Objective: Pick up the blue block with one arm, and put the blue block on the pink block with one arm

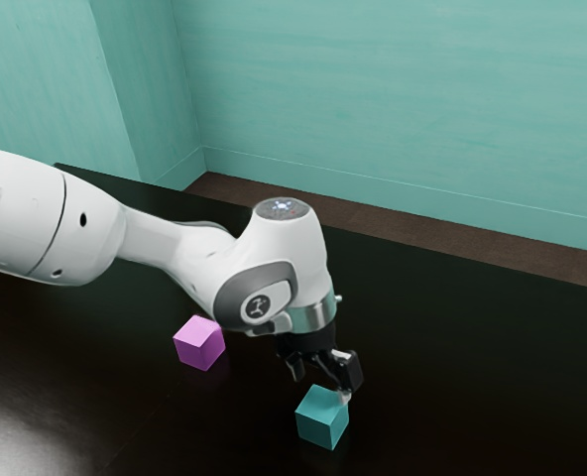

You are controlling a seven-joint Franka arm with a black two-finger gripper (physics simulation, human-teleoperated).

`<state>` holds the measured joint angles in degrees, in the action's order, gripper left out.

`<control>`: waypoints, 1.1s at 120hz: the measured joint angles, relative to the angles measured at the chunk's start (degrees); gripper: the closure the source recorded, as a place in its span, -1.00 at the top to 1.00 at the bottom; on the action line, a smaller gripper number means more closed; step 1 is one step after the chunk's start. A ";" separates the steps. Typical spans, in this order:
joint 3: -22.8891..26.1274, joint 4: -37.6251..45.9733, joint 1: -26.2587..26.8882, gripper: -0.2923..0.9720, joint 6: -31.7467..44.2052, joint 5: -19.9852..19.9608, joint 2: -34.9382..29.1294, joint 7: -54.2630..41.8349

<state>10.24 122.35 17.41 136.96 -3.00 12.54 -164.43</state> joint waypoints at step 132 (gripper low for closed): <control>-0.05 0.04 0.08 0.54 -0.46 -2.83 3.83 2.43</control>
<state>10.19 122.38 17.49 136.50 -5.83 16.37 -162.00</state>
